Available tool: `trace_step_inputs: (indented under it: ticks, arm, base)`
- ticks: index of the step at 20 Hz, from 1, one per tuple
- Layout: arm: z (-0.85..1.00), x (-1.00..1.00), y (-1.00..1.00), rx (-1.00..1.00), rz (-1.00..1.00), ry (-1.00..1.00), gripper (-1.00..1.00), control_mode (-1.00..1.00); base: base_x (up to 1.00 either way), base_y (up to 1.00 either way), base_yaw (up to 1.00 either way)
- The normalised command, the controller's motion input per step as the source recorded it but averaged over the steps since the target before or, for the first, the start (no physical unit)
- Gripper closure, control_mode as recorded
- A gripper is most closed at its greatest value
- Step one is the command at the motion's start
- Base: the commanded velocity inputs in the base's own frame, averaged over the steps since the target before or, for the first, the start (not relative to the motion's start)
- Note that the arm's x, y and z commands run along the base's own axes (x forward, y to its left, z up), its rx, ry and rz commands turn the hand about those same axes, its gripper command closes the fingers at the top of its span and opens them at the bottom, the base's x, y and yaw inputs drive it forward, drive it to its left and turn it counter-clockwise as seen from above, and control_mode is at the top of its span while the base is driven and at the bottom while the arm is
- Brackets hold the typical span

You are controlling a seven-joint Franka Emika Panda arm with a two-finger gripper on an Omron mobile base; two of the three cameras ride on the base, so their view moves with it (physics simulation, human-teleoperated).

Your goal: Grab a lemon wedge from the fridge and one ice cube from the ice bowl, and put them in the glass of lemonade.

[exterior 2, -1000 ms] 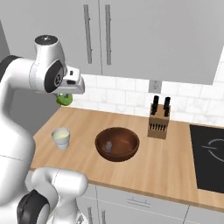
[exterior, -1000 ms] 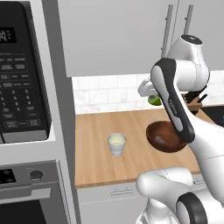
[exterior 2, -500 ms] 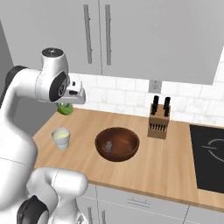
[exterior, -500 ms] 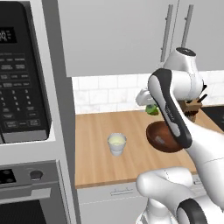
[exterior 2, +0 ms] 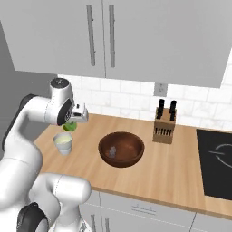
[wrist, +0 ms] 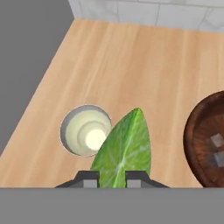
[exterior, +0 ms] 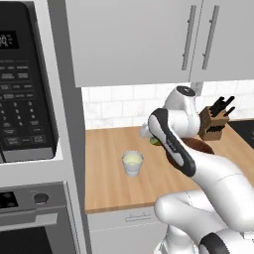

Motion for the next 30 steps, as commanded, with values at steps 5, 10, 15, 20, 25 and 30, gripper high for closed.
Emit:
trace_step_inputs:
  ticks: [5,10,15,20,25,30]
  arm:
    - [-0.01,0.64,0.47,-0.08,0.0,0.01,1.0,-1.0]
    - [-0.13,0.24,0.18,-0.04,0.0,0.04,1.0,-1.0]
    - [-0.27,0.41,0.0,-0.04,0.0,0.09,1.0,-1.0]
    - [-0.29,0.12,0.02,-0.03,0.0,0.06,1.0,-1.0]
    - [-0.01,-0.31,0.14,0.0,0.05,0.0,1.0,-1.0]
    - [0.0,-0.43,0.07,0.0,0.03,-0.01,1.0,-1.0]
  base:
    - [0.0,0.0,0.0]
    - [0.0,0.0,0.0]
    - [0.0,0.0,0.0]
    - [0.0,0.0,0.0]
    - [0.0,0.0,0.0]
    - [0.0,0.0,0.0]
